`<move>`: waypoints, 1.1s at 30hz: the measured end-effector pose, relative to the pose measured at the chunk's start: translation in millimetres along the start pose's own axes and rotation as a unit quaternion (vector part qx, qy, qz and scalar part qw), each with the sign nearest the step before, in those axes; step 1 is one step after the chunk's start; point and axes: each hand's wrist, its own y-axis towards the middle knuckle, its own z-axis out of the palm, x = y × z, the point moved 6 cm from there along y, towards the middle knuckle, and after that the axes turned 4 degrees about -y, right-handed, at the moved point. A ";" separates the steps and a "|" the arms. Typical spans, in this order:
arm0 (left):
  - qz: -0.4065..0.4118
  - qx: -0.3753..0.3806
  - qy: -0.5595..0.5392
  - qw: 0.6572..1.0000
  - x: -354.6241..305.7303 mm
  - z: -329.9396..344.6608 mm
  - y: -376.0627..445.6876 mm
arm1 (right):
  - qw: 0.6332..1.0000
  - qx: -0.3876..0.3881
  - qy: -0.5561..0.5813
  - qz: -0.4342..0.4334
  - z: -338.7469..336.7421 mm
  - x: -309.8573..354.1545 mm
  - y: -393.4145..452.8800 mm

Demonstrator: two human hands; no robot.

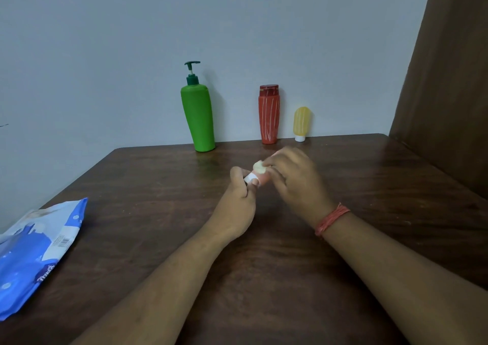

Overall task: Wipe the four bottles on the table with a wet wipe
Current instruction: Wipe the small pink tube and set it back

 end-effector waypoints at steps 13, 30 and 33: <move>0.164 -0.022 0.205 0.965 -15.7 -4.0 -3.2 | 0.996 0.084 -0.019 0.001 8.2 3.9 -4.9; 0.158 -0.067 0.204 0.964 -27.1 -11.3 -7.2 | 0.985 0.000 0.014 0.173 -18.1 -42.7 -8.8; 0.183 -0.074 0.183 0.963 -24.8 -13.7 -5.3 | 0.996 0.029 0.048 0.062 -6.7 1.4 -5.9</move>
